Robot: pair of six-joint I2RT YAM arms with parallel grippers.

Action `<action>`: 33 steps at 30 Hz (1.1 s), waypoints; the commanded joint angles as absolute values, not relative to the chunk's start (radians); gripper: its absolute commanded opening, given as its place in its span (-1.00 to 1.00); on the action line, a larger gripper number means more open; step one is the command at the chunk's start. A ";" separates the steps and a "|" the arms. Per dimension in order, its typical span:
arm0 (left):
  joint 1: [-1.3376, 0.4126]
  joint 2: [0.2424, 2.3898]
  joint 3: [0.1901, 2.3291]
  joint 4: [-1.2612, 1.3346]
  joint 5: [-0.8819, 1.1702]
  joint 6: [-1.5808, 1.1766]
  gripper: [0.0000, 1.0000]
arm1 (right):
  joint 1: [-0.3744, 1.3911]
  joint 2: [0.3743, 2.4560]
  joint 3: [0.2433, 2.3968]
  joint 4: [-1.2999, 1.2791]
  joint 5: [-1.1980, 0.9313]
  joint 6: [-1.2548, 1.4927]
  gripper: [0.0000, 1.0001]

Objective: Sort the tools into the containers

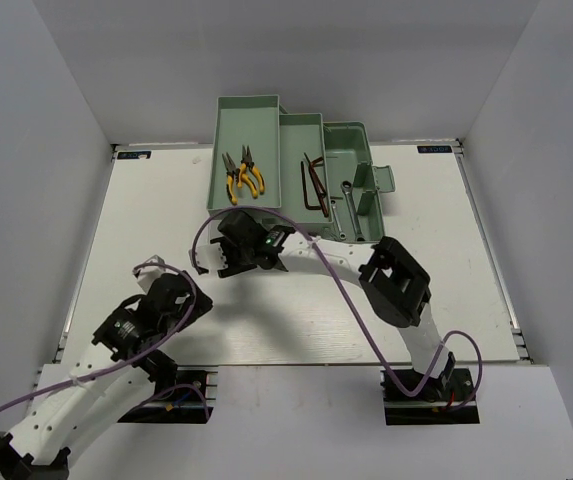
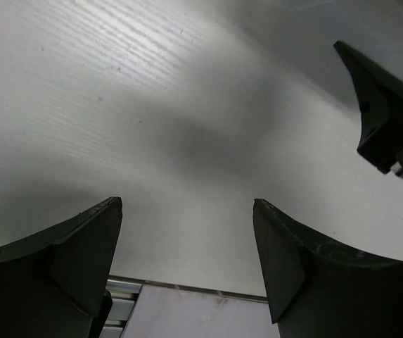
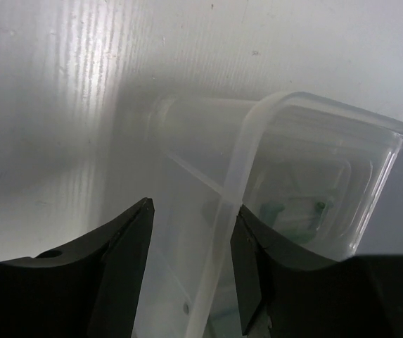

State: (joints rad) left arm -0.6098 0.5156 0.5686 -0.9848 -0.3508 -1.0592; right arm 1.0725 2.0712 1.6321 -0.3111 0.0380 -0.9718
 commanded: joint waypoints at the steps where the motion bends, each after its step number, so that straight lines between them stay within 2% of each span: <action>1: -0.609 0.552 0.542 -0.960 -0.331 -1.144 0.71 | 1.083 2.100 1.677 -0.239 0.106 -0.960 0.06; 4: -0.609 0.565 0.522 -0.950 -0.312 -1.167 0.71 | 1.086 2.118 1.683 -0.235 0.097 -0.953 0.06; 6: -0.609 0.534 0.509 -0.950 -0.311 -1.178 0.71 | 1.088 2.132 1.692 -0.239 0.087 -0.930 -0.04; 7: -0.609 0.520 0.487 -0.950 -0.311 -1.193 0.71 | 1.088 2.140 1.710 -0.241 0.078 -0.922 -0.30; 9: -0.609 0.479 0.473 -0.939 -0.311 -1.206 0.65 | 1.084 2.146 1.727 -0.253 0.071 -0.894 -0.70; 10: -0.609 0.469 0.472 -0.939 -0.311 -1.222 0.65 | 1.086 2.143 1.750 -0.259 0.068 -0.873 -1.00; 17: -0.609 0.507 0.379 -0.807 -0.287 -1.259 0.67 | 1.088 2.065 1.841 -0.327 0.041 -0.772 -1.00; 24: -0.600 0.666 0.239 -0.380 -0.170 -1.293 0.64 | 1.077 1.938 1.879 -0.382 0.046 -0.721 -1.00; 27: -0.600 0.724 0.219 -0.261 -0.176 -1.304 0.57 | 1.077 1.884 1.876 -0.391 0.054 -0.707 -1.00; 33: -0.600 0.768 0.247 -0.242 -0.221 -1.304 0.25 | 1.071 1.793 1.853 -0.416 0.052 -0.672 -1.00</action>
State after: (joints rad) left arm -0.6041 0.7593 0.2390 -0.3069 -0.1982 -1.2942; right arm 1.0626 2.0075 1.7718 -0.5636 -0.0311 -0.6441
